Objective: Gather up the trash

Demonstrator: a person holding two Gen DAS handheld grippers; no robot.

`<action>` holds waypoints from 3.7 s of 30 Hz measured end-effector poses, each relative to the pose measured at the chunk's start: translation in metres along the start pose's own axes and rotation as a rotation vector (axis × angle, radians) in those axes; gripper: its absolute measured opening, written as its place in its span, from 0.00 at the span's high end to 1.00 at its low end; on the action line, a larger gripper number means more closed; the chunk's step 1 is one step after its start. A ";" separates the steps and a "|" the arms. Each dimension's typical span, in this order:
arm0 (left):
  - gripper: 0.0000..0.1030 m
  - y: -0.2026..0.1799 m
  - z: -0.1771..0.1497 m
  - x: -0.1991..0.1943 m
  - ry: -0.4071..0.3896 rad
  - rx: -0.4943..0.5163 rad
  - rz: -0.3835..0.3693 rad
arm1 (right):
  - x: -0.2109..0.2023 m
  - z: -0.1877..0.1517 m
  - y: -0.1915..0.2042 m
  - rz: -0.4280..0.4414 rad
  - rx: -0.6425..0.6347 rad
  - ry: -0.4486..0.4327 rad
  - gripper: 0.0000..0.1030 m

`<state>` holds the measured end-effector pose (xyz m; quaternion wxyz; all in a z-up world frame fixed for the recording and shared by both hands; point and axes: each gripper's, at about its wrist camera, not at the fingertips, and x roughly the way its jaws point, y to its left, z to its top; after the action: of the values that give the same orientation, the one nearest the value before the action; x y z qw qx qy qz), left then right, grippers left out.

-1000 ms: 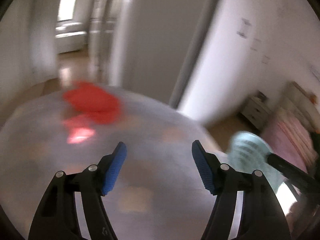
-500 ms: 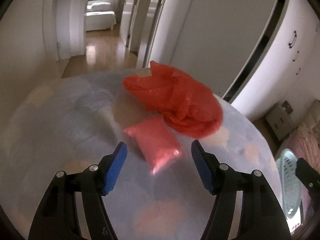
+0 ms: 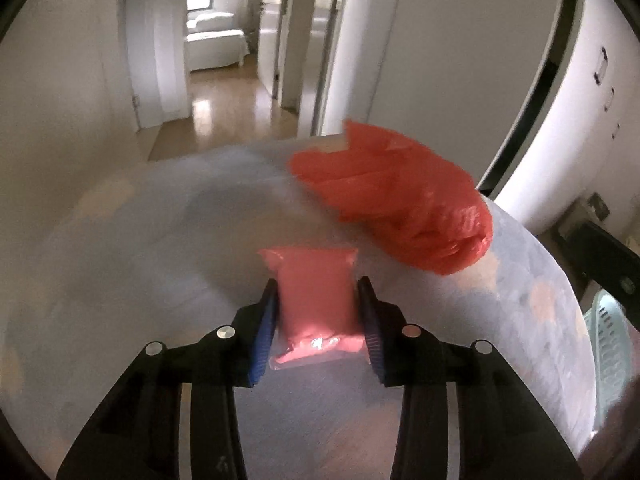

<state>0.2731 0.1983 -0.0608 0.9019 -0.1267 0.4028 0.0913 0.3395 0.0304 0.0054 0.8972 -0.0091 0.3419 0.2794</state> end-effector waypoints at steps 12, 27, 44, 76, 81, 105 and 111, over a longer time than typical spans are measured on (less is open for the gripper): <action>0.64 0.025 -0.003 -0.007 -0.062 -0.144 0.010 | 0.086 0.019 0.032 0.014 -0.079 0.063 0.17; 0.64 0.014 0.000 -0.006 -0.064 -0.094 0.083 | 0.076 0.009 0.053 -0.067 -0.164 0.023 0.68; 0.64 -0.003 -0.011 -0.018 -0.029 -0.086 -0.005 | -0.055 -0.077 0.006 -0.182 0.036 -0.038 0.68; 0.50 -0.344 -0.102 -0.064 0.056 0.463 -0.587 | -0.239 -0.183 -0.249 -0.487 0.670 -0.019 0.45; 0.34 -0.336 -0.101 -0.069 0.013 0.463 -0.580 | -0.250 -0.189 -0.259 -0.478 0.661 -0.054 0.40; 0.19 -0.183 -0.121 -0.161 -0.272 0.331 -0.288 | -0.288 -0.171 -0.103 -0.550 0.346 -0.230 0.26; 0.19 -0.150 -0.127 -0.153 -0.274 0.269 -0.276 | -0.294 -0.172 -0.069 -0.604 0.272 -0.298 0.15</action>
<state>0.1228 0.0070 -0.0048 0.9609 -0.0456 0.2639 -0.0709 0.0902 -0.2093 0.0432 0.9722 0.0504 0.2234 -0.0478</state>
